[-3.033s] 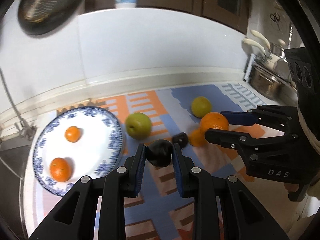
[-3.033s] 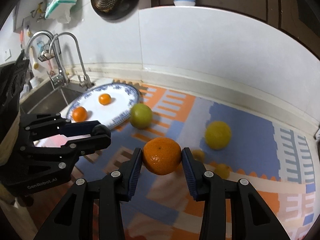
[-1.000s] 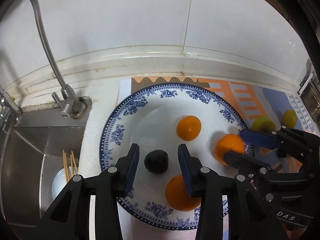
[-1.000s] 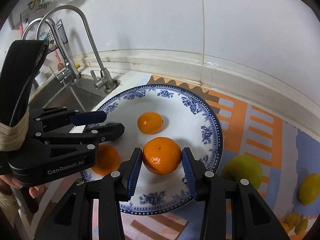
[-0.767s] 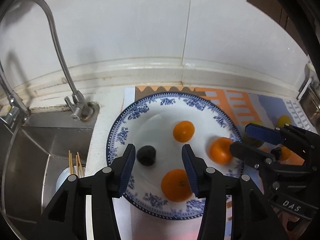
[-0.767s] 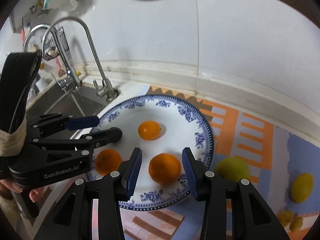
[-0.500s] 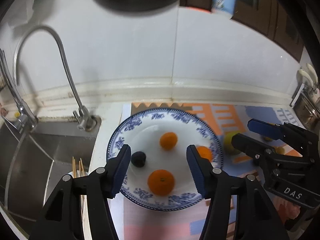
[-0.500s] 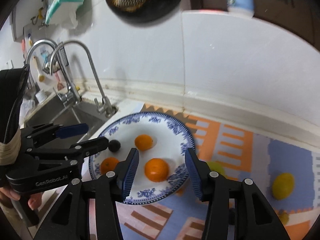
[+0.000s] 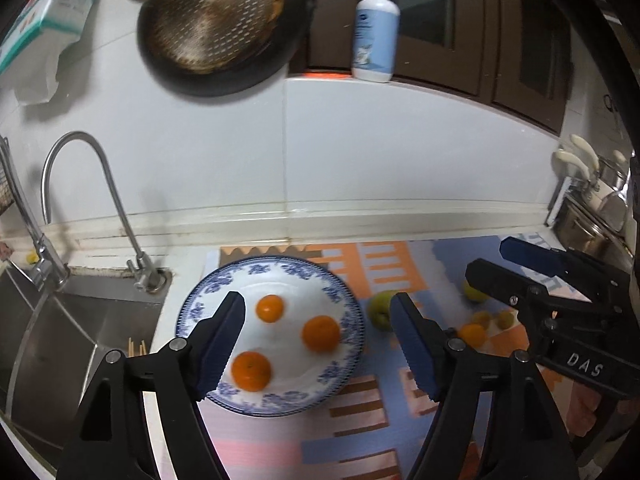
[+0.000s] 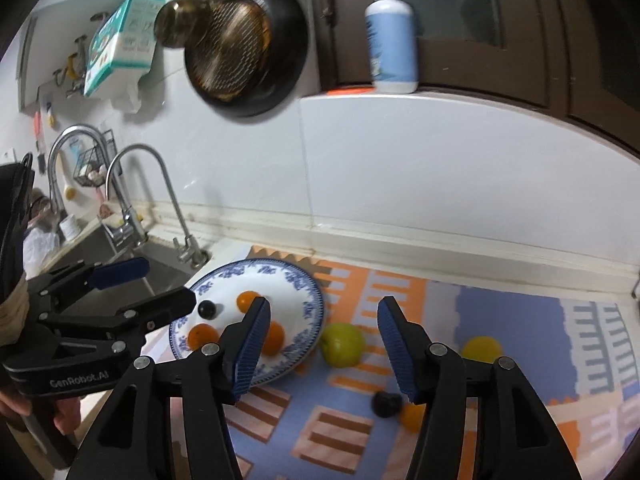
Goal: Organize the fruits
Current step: 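Lift both tools off the plate and move toward the remaining fruit, then grasp another dark plum with the left tool while the right tool grasps a small yellow fruit, then carry the plum and yellow fruit onto the plate and open both tools, then lift both open tools off the plate and move back toward the mat fruit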
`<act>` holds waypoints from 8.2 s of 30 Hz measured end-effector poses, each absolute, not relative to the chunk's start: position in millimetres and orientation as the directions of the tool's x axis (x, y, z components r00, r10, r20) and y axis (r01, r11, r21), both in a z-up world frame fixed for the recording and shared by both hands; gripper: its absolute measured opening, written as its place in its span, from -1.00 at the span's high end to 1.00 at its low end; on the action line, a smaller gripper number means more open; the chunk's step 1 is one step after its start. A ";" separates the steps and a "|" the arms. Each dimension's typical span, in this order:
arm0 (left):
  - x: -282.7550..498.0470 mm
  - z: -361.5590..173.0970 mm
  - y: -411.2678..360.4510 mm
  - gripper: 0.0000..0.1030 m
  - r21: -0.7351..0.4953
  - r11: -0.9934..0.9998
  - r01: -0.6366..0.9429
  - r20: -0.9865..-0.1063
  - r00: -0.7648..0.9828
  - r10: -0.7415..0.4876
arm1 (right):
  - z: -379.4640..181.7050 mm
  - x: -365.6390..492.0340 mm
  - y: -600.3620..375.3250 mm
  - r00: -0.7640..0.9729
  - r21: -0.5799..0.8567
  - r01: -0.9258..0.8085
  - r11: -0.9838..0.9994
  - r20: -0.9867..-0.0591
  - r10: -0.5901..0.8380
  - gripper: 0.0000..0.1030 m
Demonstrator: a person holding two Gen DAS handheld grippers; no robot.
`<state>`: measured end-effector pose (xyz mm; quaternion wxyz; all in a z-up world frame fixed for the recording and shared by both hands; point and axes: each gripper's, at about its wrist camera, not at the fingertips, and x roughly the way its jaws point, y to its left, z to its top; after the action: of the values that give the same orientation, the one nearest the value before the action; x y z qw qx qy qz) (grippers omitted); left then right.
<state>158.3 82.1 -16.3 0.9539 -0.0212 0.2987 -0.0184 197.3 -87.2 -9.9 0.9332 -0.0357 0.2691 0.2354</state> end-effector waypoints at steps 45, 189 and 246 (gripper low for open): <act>200.1 -96.0 -47.2 -0.09 0.100 0.899 0.425 -0.634 0.724 -0.272 | -80.0 212.5 -214.1 0.736 0.033 -0.202 0.979 -0.654 0.175 -0.24; 262.9 -102.6 173.5 0.24 -0.077 0.996 -0.039 -0.743 0.669 -0.031 | -89.6 310.4 28.3 0.482 0.124 -0.563 0.817 -0.753 0.447 0.44; 163.3 -32.3 -11.0 -0.76 0.088 0.976 0.199 -0.509 0.851 -0.128 | -15.3 186.9 -172.9 0.771 -0.018 -0.349 0.937 -0.574 0.276 -0.16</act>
<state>163.3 -11.0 -32.3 0.9596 0.0687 0.2590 -0.0853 186.9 -172.9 -15.3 0.9389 -0.0619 0.2947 0.1666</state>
